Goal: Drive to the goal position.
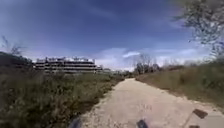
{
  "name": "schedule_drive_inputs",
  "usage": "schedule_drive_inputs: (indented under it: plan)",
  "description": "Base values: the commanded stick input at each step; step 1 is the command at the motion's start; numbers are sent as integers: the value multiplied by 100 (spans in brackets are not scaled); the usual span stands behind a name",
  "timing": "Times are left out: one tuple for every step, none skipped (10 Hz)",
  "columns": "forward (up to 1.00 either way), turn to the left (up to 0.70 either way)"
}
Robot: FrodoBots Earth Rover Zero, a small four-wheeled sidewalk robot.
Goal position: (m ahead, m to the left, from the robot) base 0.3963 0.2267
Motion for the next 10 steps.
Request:
schedule_drive_inputs:
  plan:
    - [100, -40]
    - [100, -31]
    - [100, -6]
    - [91, -5]
    - [71, -32]
    - [48, -65]
    - [29, -61]
    - [10, -30]
    - [-9, 0]
    - [-26, 0]
